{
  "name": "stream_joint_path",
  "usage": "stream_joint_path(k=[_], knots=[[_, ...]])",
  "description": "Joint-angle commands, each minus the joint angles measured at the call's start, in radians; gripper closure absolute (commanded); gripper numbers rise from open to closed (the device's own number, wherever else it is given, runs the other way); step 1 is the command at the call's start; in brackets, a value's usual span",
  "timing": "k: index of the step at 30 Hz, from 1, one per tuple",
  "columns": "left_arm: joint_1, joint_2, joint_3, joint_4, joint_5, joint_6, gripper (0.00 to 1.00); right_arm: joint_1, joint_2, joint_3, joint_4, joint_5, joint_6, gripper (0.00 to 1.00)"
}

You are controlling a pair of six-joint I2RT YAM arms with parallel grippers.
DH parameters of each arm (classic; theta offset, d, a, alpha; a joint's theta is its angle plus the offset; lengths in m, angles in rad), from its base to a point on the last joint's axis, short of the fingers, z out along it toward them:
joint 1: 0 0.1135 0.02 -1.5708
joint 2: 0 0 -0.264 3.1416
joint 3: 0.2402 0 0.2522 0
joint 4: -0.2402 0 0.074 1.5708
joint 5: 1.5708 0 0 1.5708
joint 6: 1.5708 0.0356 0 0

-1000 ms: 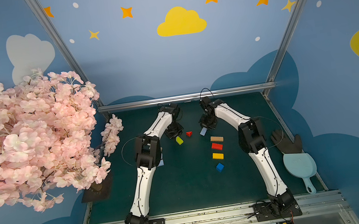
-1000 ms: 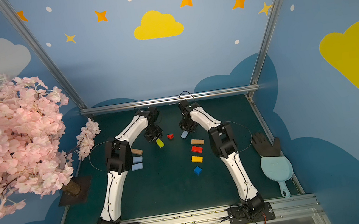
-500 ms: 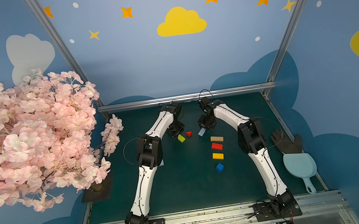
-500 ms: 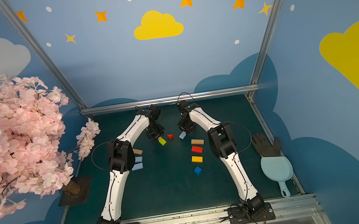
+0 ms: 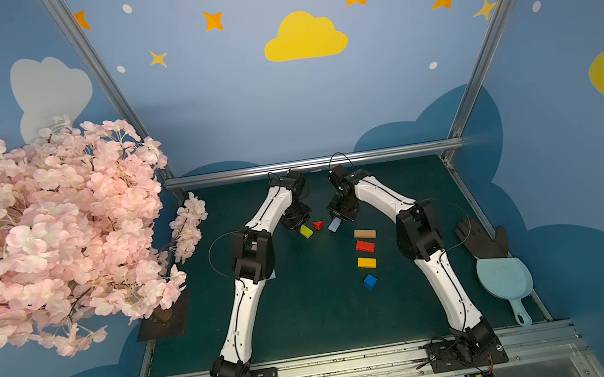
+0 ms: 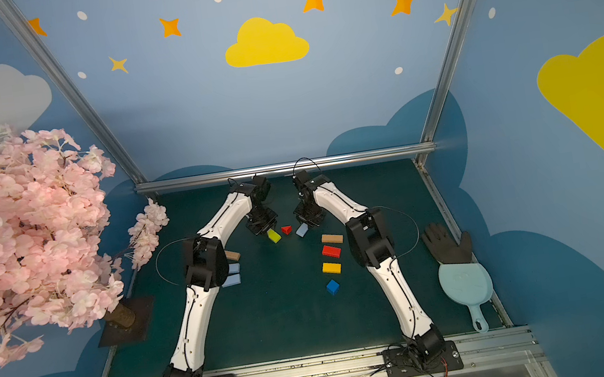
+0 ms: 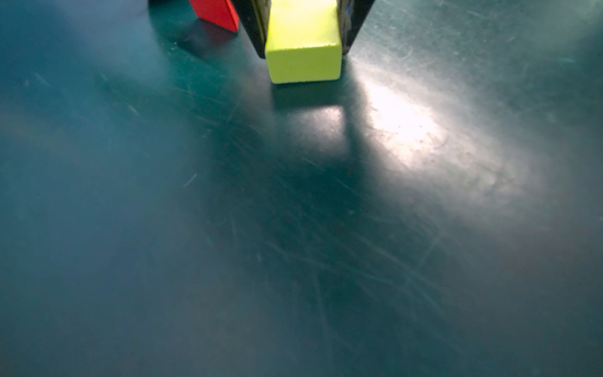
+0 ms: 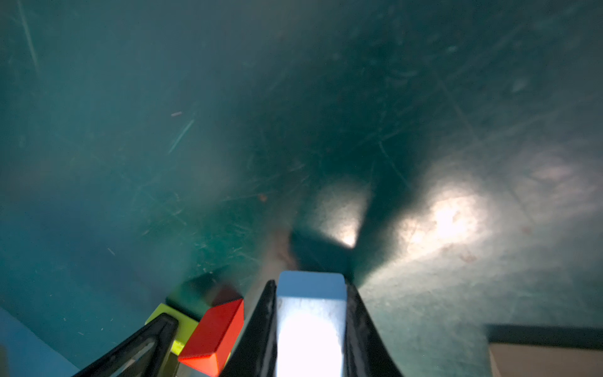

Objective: Assemble a heart with building blocks
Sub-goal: Assemble the building block at the center of the board.

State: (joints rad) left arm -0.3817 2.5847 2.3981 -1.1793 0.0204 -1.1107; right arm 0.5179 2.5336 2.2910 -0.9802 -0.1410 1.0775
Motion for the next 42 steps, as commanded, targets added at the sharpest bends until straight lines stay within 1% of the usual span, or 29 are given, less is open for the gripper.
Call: stream_joint_path(k=[1,10,21,38,40,42], knots=[[-0.006,0.074,0.007,0.037,0.035,-0.024,0.87,0.020,0.073,-0.007,-0.053,-0.029,0.009,1.00],[-0.010,0.099,0.046,0.032,0.045,-0.056,0.88,0.019,0.067,-0.011,-0.054,0.001,-0.006,1.00],[-0.019,0.117,0.058,0.027,0.049,-0.085,0.88,0.012,0.054,-0.027,-0.054,0.018,-0.024,1.00],[-0.026,0.140,0.095,0.006,0.041,-0.081,0.89,0.006,0.047,-0.036,-0.054,0.024,-0.040,1.00],[-0.026,0.139,0.094,0.003,0.037,-0.078,0.86,0.004,0.047,-0.038,-0.055,0.023,-0.042,1.00],[-0.026,0.137,0.095,0.001,0.032,-0.074,0.79,0.004,0.048,-0.039,-0.053,0.023,-0.043,1.00]])
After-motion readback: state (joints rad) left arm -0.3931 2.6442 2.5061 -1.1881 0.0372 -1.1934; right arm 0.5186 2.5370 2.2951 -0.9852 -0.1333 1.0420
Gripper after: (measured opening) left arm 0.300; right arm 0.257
